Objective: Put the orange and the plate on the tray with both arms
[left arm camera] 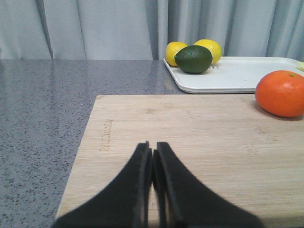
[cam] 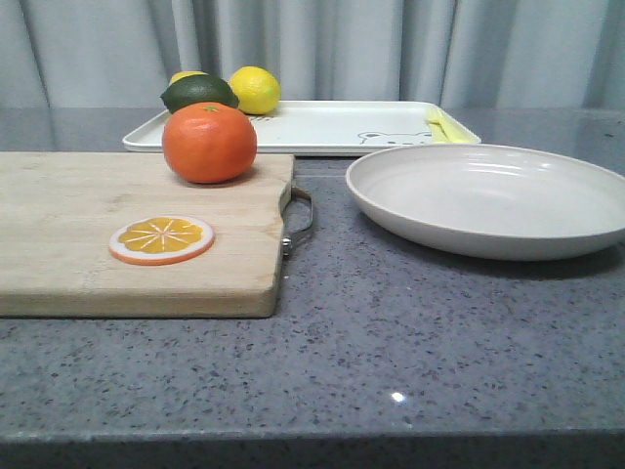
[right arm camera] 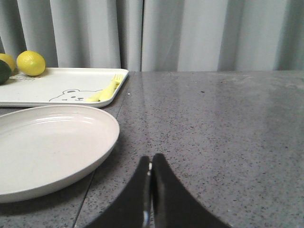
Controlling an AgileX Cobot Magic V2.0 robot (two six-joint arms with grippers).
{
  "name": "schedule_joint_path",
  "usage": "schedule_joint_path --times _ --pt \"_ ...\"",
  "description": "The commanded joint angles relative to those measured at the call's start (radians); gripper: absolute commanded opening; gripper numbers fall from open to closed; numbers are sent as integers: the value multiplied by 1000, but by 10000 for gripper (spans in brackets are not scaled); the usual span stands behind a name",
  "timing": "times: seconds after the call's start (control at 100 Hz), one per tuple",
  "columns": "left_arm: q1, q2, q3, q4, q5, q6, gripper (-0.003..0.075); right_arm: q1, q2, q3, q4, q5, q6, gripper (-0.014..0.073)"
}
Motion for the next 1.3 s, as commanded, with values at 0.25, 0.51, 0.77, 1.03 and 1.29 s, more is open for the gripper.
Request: schedule_joint_path --times 0.25,0.51,0.77,1.03,1.29 --pt "-8 39 -223 -28 85 -9 -19 3 6 -231 41 157 -2 -68" --pt "-8 253 -476 -81 252 -9 -19 3 161 -528 39 431 -12 -68" --pt "-8 446 -649 -140 400 -1 -19 3 336 -719 41 606 -27 -68" --pt "-8 479 -659 -140 385 -1 -19 3 374 -722 41 566 -27 -68" --pt "-8 479 -657 -140 378 26 7 3 374 -722 44 589 -27 -58"
